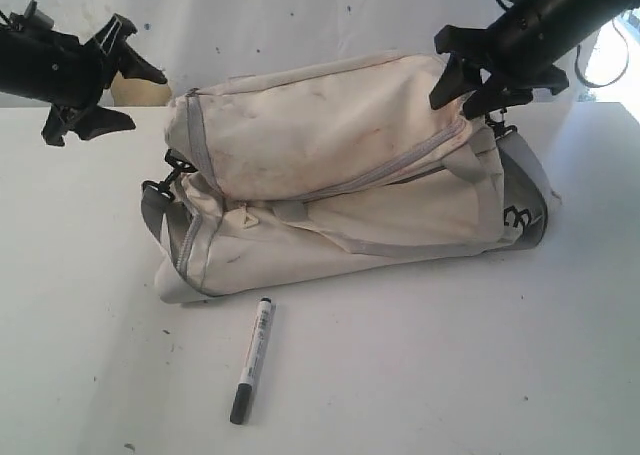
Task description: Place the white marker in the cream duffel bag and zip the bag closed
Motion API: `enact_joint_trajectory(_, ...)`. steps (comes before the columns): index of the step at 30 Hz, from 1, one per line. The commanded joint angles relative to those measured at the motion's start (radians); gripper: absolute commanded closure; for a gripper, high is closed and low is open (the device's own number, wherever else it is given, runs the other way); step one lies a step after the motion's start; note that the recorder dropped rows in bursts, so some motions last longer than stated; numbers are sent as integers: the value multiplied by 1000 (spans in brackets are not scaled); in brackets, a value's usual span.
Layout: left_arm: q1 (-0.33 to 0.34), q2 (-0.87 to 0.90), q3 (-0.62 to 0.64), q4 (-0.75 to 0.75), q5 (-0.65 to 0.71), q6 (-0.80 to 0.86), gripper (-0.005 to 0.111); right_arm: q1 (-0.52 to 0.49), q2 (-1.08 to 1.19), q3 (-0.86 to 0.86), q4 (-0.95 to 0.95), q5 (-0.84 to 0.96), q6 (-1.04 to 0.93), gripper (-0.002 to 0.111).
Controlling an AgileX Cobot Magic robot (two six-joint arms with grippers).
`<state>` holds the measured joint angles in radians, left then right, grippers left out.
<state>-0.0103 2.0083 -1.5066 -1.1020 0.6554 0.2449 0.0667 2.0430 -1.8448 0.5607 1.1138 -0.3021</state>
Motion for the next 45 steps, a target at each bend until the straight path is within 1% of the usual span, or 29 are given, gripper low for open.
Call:
enact_joint_trajectory(1,31,46,-7,-152,31,13,26,3,-15,-8,-16,12,-5,59)
enact_joint_trajectory(5,57,92,-7,-338,65,95,26,3,-42,-18,-94,29,-5,59)
enact_joint_trajectory(8,76,118,-21,-480,85,239,26,3,-72,-21,-181,32,13,59)
enact_joint_trajectory(10,88,134,-55,-501,94,327,26,3,-92,-21,-226,43,31,59)
enact_joint_trajectory(12,96,152,-98,-498,89,338,26,3,-107,-21,-257,65,47,59)
enact_joint_trajectory(16,102,202,-216,-424,97,327,28,3,-126,-21,-282,107,47,59)
enact_joint_trajectory(19,102,255,-341,-283,120,263,33,3,-133,-19,-288,107,47,59)
enact_joint_trajectory(22,102,309,-482,-130,134,189,33,3,-133,-19,-288,107,52,59)
enact_joint_trajectory(25,102,363,-610,25,197,114,33,3,-133,-19,-288,107,52,59)
enact_joint_trajectory(28,98,420,-717,83,295,106,33,3,-133,-19,-288,107,52,59)
enact_joint_trajectory(31,89,462,-797,92,336,106,33,3,-133,-19,-288,107,63,59)
enact_joint_trajectory(35,64,496,-875,97,341,112,33,3,-133,-19,-288,107,67,61)
enact_joint_trajectory(37,44,504,-892,121,293,130,33,3,-133,-19,-286,107,67,64)
enact_joint_trajectory(42,2,520,-894,139,180,133,33,3,-133,-19,-286,107,69,64)
enact_joint_trajectory(45,-15,545,-894,139,149,129,33,3,-133,-19,-286,107,69,64)
